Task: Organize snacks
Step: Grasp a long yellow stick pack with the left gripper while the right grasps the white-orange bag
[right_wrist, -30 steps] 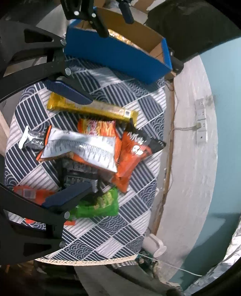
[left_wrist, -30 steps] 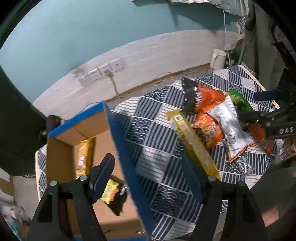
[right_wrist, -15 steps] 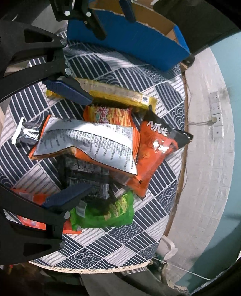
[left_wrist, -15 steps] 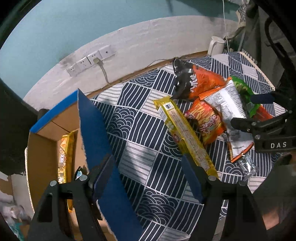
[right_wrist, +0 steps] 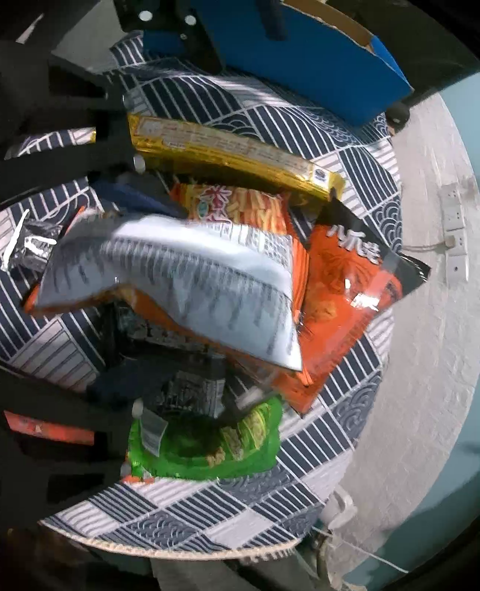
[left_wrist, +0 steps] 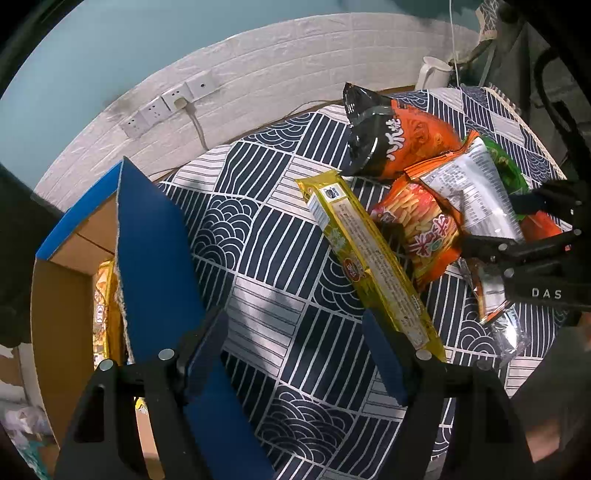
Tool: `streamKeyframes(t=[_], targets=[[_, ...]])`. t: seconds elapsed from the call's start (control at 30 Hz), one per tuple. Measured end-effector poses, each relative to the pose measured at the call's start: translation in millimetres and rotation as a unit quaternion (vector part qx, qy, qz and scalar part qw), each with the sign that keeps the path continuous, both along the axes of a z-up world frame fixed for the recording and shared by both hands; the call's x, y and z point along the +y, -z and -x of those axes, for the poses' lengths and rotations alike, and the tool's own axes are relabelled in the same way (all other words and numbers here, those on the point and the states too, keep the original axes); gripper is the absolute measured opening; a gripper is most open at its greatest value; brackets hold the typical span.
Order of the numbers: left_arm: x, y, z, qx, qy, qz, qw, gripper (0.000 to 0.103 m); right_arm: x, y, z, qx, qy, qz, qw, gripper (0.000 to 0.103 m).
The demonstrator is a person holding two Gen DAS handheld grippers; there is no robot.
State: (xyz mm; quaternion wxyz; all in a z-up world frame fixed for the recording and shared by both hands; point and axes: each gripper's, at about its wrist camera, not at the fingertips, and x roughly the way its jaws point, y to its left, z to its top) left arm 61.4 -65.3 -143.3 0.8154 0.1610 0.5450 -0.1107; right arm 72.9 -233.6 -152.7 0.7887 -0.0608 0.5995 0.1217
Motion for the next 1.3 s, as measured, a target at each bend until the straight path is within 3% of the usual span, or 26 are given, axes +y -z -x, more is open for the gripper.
streamKeyframes(t=[0.03,0.23,0.63,0.93,1.17,1.3], targets=[[-1,1,-1,0.002,0.0,0.0,1.0,0.076,-1,0,0,0.002,-0.002,-0.005,1.0,0.048],[-11,3,-2,0.007,0.006,-0.003,1.0,0.076,-9,-13,7,-0.01,-0.02,-0.008,1.0,0.042],[-36,13,-11,0.026,-0.001,0.005,0.9996,0.081,-65,-47,5,-0.046,-0.007,-0.003,0.999,0.041],[-53,29,-32,0.051,-0.022,0.022,0.9982,0.081,-104,-37,1,-0.042,0.016,-0.003,0.999,0.041],[-61,44,-42,0.061,-0.026,0.013,0.9977,0.081,-113,-33,2,-0.039,0.024,-0.015,0.999,0.041],[-57,50,-47,0.068,-0.024,0.029,0.997,0.078,-112,-34,0,-0.041,0.023,-0.022,0.999,0.041]])
